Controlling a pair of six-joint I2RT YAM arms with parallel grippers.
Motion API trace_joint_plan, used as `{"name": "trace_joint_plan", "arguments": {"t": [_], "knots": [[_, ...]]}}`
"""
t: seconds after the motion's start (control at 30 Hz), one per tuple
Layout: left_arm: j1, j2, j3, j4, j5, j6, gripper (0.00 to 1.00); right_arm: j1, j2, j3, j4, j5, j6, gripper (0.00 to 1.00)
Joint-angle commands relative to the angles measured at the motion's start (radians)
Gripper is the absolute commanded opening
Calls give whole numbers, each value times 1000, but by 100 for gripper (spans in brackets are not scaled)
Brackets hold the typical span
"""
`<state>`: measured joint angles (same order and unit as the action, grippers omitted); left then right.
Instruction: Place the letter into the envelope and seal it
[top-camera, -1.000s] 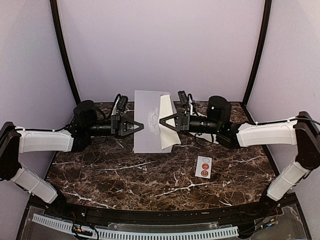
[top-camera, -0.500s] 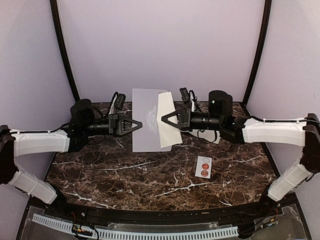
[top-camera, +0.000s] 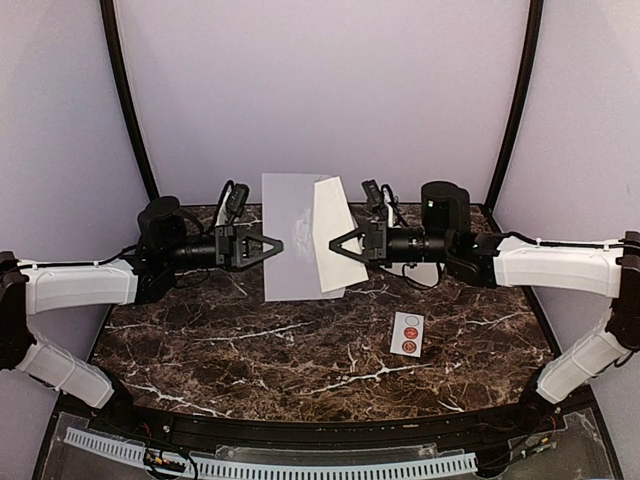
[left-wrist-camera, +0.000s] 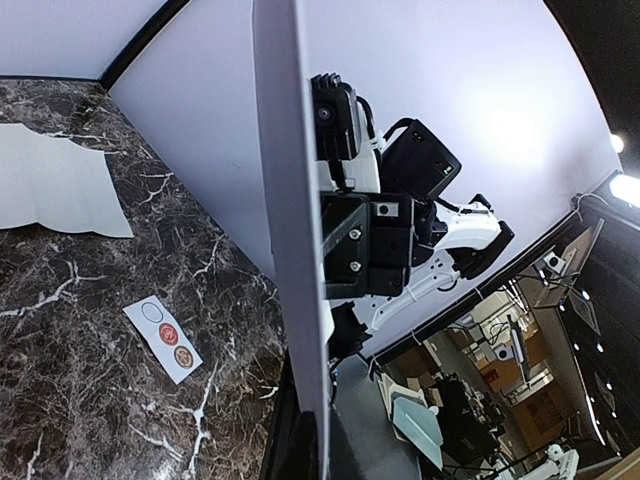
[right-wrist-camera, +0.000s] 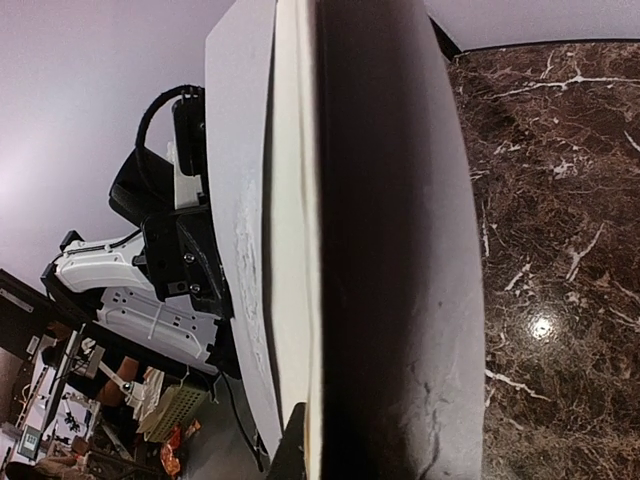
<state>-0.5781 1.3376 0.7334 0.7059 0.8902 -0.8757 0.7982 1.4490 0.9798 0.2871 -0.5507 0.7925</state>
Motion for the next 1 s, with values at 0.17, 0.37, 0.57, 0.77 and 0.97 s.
{"name": "trace_joint_plan", "arguments": {"t": [0.17, 0.37, 0.57, 0.77, 0.97], "knots": [[-3, -27, 24, 105, 31, -38, 0, 14, 4, -57, 268, -12, 97, 0], [-3, -28, 20, 117, 26, -47, 0, 38, 40, -33, 310, -12, 116, 0], [-3, -25, 15, 130, 14, -53, 0, 51, 59, -43, 349, -3, 156, 0], [-3, -31, 6, 111, 0, -43, 0, 48, 33, -59, 338, 41, 166, 0], [-3, -41, 7, 104, 6, -48, 0, 31, 4, -89, 373, 89, 215, 0]]}}
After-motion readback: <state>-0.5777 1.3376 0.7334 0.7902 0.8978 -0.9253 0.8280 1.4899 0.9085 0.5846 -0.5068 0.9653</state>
